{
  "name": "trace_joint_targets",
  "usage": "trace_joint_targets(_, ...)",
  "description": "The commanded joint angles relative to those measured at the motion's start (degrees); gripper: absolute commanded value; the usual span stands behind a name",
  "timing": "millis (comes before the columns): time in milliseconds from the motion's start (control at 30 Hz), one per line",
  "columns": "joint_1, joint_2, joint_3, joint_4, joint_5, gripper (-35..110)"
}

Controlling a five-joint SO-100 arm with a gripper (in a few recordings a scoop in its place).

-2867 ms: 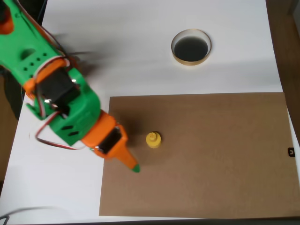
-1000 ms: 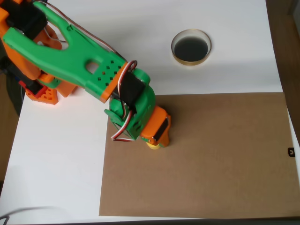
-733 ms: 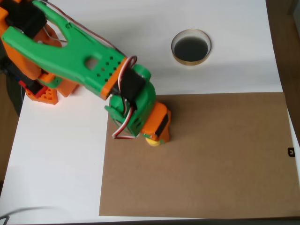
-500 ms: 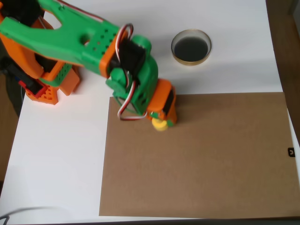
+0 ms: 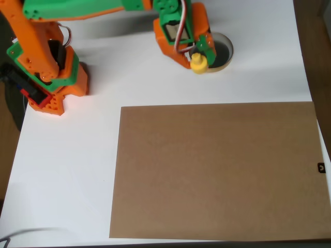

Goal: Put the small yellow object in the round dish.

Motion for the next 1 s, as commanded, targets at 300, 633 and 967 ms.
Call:
trace_joint_targets(300,-12.39,-4.13,-5.01,-4.31,3.43,0)
trace_joint_targets(633,-16.61,-10.63,-9.76,-6.15,5.45,0)
trace_joint_targets(967,-13.10,-13.01,-8.35,-9.14,4.04,7)
